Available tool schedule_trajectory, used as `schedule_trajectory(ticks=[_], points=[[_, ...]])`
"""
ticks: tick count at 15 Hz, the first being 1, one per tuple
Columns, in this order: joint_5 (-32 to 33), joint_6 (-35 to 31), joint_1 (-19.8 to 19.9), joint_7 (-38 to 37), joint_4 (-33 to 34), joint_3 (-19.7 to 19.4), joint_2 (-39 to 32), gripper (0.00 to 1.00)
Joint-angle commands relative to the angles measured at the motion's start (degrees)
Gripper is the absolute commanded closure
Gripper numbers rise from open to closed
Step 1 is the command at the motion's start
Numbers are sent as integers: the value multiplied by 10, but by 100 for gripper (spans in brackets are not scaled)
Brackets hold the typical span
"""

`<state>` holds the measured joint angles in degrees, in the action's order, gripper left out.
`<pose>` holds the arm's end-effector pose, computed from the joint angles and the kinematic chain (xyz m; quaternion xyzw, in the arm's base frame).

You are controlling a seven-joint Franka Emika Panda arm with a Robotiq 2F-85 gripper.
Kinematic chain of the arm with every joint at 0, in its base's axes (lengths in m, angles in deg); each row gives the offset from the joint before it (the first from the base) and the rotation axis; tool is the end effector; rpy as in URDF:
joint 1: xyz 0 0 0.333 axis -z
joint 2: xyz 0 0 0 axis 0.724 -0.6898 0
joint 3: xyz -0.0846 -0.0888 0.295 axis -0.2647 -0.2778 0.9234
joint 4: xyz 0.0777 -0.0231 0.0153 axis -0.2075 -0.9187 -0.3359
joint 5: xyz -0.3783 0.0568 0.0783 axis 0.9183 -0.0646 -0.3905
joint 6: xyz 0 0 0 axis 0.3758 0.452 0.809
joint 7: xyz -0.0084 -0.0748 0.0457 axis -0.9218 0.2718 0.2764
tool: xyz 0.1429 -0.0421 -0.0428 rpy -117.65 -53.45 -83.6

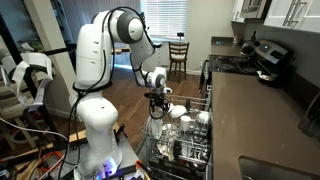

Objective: Put a plate from the dishwasher on the counter

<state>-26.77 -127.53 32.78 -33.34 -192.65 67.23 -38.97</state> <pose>0.4295 0.1515 0.1350 0.9742 0.1874 -0.1017 0.0742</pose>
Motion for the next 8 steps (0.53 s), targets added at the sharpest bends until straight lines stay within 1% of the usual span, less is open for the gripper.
schedule_trajectory(ticks=[1,8], points=[[6,9,6,11,-10,-4,5,0],[39,18,1,-2,-7,-20,-2,0]])
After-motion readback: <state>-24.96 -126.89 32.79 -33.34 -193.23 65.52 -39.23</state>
